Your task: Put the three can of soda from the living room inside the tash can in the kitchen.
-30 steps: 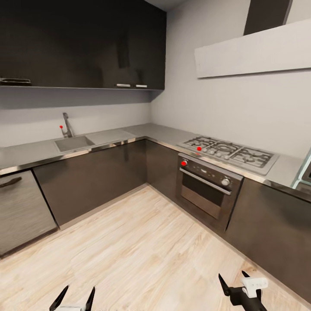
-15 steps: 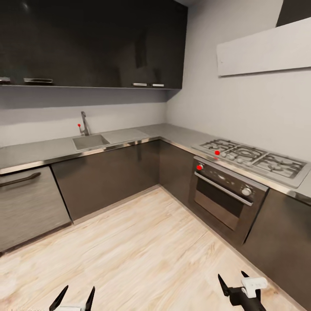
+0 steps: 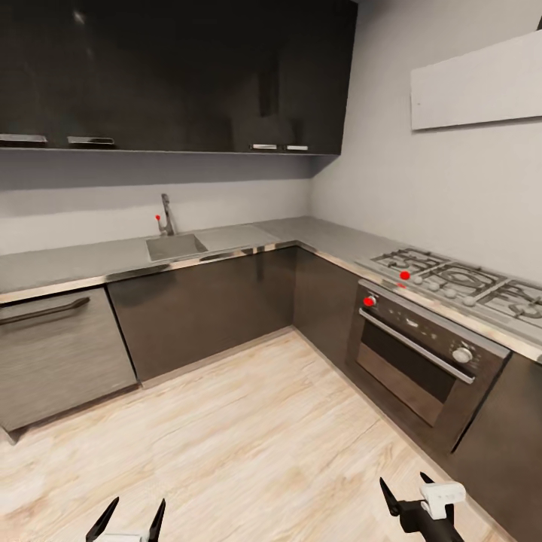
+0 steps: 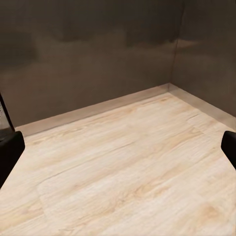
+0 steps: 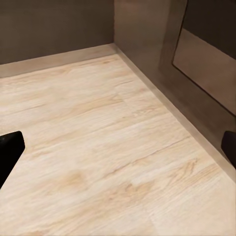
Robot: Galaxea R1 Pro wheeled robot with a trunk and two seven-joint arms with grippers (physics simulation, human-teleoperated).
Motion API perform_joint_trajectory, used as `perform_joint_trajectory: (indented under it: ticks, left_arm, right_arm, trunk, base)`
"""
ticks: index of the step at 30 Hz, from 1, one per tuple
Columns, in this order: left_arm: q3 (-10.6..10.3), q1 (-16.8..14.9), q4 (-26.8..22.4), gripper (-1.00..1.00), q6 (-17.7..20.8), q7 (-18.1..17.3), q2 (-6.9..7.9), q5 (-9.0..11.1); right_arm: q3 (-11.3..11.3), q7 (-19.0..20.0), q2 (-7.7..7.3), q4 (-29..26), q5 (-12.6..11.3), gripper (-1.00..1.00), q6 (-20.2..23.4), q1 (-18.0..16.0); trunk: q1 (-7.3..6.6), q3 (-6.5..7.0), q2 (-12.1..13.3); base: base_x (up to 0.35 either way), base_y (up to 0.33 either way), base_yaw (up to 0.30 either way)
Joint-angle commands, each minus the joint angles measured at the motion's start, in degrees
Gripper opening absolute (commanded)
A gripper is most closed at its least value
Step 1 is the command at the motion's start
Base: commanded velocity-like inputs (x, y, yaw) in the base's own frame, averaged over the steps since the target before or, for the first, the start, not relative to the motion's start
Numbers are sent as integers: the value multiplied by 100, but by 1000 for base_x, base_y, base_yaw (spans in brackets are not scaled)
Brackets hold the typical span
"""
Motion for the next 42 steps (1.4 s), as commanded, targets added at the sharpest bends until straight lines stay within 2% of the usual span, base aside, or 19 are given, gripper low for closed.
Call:
perform_joint_trajectory:
  ticks: [1,11,35,42]
  left_arm:
    - [0,0,-1,100,0,0,0,0]
    - [0,7,-12,100,0,-2,0,1]
    - [0,9,-14,100,-7,-2,0,1]
    - [0,9,-11,100,-8,-2,0,4]
  right_arm:
    - [1,-2,0,0,3,100,1,-2]
    - [97,-79,8,0,13,100,2,-2]
    - [117,-86,9,0,15,100,3,-3]
    - [117,-87,9,0,15,100,3,-3]
  trunk:
    - [0,0,0]
    - [0,-37,0]
    - [0,-166,0]
    - [0,-185,0]
  base:
    - [43,-14,26]
    - [5,-2,105]
    - [-1,0,191]
    - [-119,0,214]
